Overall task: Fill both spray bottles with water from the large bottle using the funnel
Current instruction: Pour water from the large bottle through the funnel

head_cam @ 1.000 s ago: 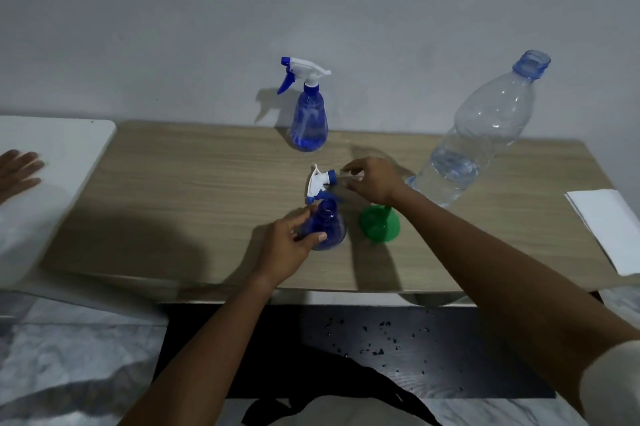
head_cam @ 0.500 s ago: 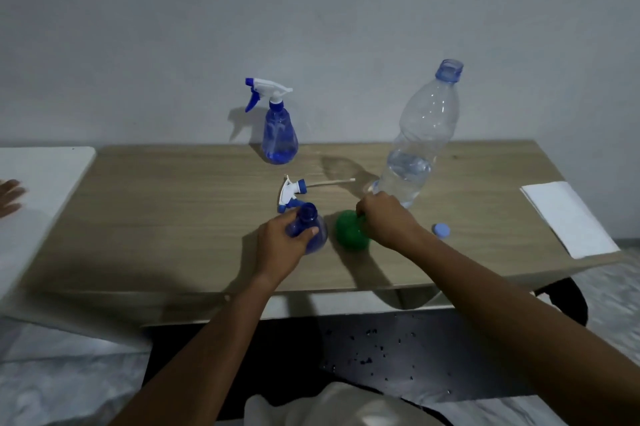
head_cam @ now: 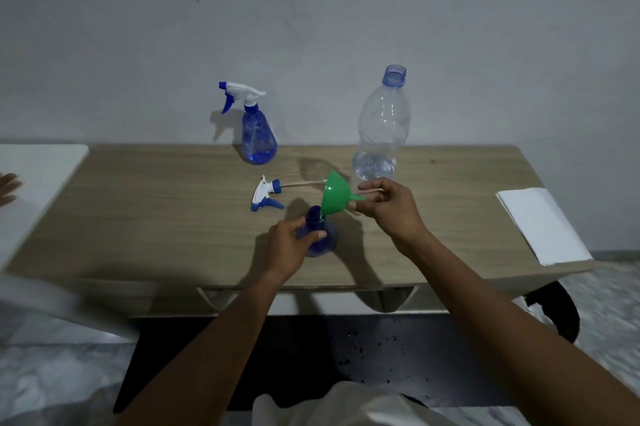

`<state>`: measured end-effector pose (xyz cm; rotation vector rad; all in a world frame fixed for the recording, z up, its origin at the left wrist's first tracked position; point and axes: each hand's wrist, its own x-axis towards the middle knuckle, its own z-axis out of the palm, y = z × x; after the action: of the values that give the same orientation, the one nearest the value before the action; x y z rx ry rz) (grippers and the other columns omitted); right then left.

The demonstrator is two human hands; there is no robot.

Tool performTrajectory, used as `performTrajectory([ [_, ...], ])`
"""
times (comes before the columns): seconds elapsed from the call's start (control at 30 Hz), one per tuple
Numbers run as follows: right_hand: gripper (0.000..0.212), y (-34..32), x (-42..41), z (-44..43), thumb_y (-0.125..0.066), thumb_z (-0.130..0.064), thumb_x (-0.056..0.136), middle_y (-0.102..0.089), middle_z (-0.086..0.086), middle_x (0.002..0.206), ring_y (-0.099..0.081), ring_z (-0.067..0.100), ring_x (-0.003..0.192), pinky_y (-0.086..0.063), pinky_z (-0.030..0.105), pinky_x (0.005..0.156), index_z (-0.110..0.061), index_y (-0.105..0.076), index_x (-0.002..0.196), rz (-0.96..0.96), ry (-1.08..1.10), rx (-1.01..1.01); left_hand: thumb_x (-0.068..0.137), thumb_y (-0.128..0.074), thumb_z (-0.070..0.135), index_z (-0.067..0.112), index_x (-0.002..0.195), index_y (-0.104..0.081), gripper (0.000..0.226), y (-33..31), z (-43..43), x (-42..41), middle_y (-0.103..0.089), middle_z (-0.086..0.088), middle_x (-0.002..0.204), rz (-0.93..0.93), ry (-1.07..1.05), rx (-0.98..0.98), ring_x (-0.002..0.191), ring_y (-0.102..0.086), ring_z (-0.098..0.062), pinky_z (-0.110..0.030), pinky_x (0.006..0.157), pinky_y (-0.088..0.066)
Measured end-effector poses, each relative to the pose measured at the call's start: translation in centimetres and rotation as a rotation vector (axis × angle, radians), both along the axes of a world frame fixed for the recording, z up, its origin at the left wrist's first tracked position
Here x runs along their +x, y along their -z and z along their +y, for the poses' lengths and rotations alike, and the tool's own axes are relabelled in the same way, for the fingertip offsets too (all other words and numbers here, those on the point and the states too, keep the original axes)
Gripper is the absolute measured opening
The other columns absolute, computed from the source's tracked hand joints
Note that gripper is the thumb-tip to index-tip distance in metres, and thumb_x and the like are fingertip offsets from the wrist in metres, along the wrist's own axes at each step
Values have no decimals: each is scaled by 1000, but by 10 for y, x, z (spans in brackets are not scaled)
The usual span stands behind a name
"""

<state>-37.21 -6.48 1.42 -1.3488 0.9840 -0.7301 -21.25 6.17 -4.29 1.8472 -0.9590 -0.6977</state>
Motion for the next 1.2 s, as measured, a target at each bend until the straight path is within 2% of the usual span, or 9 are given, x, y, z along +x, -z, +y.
performTrajectory([
  [0.13, 19, 7, -5, 2, -82, 4, 78, -72, 7, 75, -64, 15, 70, -56, 25, 71, -7, -73, 92, -70, 25, 86, 88, -77, 21, 22, 120, -74, 32, 2, 1, 2, -76, 5, 82, -6, 63, 17, 80, -69, -5, -20, 71, -52],
  [0.3, 12, 15, -7, 5, -77, 0, 85, -72, 14, 84, -65, 20, 78, -57, 31, 80, 2, -74, 97, -210, 69, 187, 91, -74, 20, 18, 123, -72, 32, -2, 4, 3, -78, -1, 101, 13, 100, 36, 99, -71, -18, -35, 88, -55],
  [0.5, 20, 23, 6, 8, -80, 7, 79, -62, -11, 54, -58, 3, 57, -51, 20, 66, -6, -65, 83, 0, -128, 101, 91, -73, 13, 11, 113, -76, 22, -13, 4, 3, -67, 18, 69, -16, 108, 80, 64, -59, 15, -5, 61, -40],
  [0.63, 27, 22, 13, 5, -78, 10, 79, -76, -8, 70, -72, 2, 68, -55, 16, 68, -2, -69, 101, 40, -264, 97, 92, -72, 13, 9, 116, -75, 25, -21, 8, 0, -57, 21, 63, -52, 116, 76, 56, -54, 18, -4, 58, -38],
  [0.8, 30, 14, 27, 6, -71, 12, 84, -78, -12, 78, -71, -5, 74, -49, 6, 64, 10, -70, 114, -86, -221, 133, 93, -71, 10, 7, 120, -73, 28, -37, 13, -5, -69, -28, 86, -60, 135, 57, 51, -50, 19, -3, 56, -36],
  [1.0, 25, 24, 38, 12, -69, 14, 84, -80, -3, 88, -74, 4, 85, -54, 15, 74, 3, -73, 107, -125, -211, 144, 95, -66, 5, 2, 123, -70, 29, -55, 16, -7, -68, -37, 101, 6, 168, 69, 49, -48, 22, 0, 57, -37],
  [1.07, 25, 27, 40, 11, -69, 13, 84, -80, -4, 88, -73, 4, 84, -54, 15, 74, 0, -74, 105, -121, -216, 146, 95, -66, 5, 1, 121, -71, 27, -54, 16, -7, -69, -34, 87, 8, 159, 73, 48, -49, 20, 0, 55, -36],
  [1.13, 23, 29, 40, 11, -71, 12, 83, -80, -1, 88, -74, 9, 87, -56, 20, 78, -3, -76, 99, -124, -221, 146, 95, -66, 4, -2, 116, -72, 23, -50, 14, -6, -60, -6, 56, 11, 146, 96, 48, -50, 19, -1, 54, -36],
  [1.2, 21, 31, 40, 12, -72, 11, 81, -80, 0, 86, -75, 10, 86, -57, 22, 79, -6, -77, 94, -121, -226, 135, 94, -68, 7, -2, 112, -73, 21, -49, 12, -5, -52, 16, 57, 17, 131, 129, 50, -52, 19, -1, 53, -36],
])
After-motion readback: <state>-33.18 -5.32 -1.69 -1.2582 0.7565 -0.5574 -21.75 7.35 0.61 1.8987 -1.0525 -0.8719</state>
